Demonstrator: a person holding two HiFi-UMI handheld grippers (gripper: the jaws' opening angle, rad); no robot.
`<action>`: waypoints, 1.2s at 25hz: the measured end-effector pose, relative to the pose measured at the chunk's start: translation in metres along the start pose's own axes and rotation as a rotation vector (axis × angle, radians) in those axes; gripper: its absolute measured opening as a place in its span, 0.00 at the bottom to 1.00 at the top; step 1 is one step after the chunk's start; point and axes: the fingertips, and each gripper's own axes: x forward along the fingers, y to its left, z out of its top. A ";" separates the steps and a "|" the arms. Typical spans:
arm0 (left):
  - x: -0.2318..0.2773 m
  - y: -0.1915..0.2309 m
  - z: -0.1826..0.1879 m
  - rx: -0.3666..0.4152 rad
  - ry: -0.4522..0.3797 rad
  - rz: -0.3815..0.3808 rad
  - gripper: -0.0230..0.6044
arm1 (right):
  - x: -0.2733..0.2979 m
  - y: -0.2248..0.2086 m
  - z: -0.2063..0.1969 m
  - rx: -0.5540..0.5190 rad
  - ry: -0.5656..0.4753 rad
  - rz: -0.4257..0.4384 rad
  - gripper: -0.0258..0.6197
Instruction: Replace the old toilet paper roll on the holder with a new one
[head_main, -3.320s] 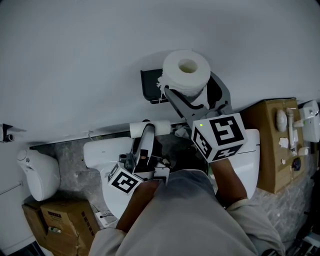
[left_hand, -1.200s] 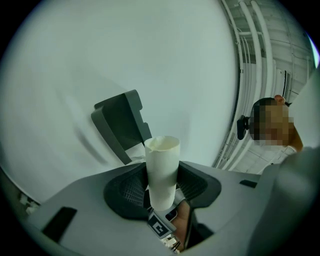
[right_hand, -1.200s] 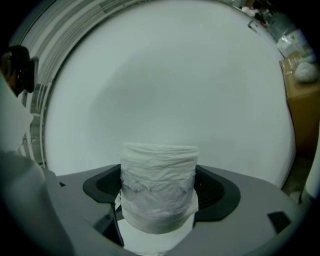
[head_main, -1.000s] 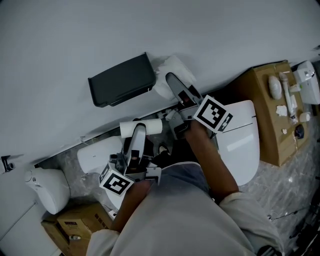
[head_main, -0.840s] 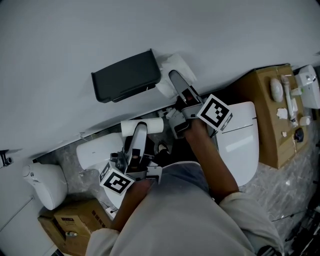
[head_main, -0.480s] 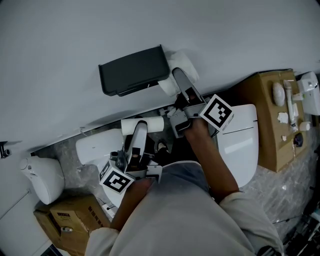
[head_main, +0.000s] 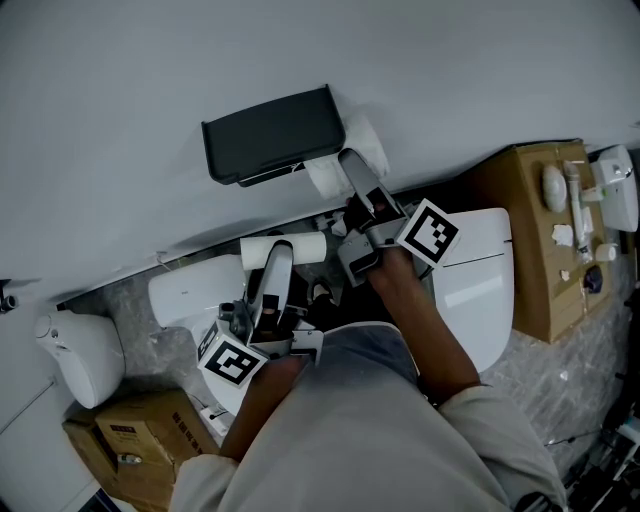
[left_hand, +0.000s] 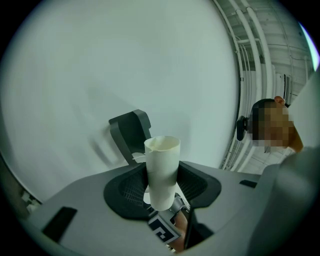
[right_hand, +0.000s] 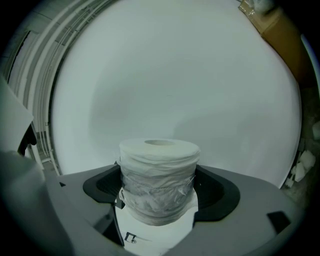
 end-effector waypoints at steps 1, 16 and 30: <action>0.000 0.000 0.000 -0.002 0.000 -0.002 0.31 | 0.000 0.001 -0.004 0.001 0.012 0.010 0.73; -0.008 0.002 0.004 0.011 -0.056 0.022 0.31 | 0.010 0.000 -0.050 0.117 0.151 0.110 0.73; -0.018 0.003 0.009 0.057 -0.115 0.054 0.31 | 0.018 0.004 -0.071 0.109 0.242 0.149 0.73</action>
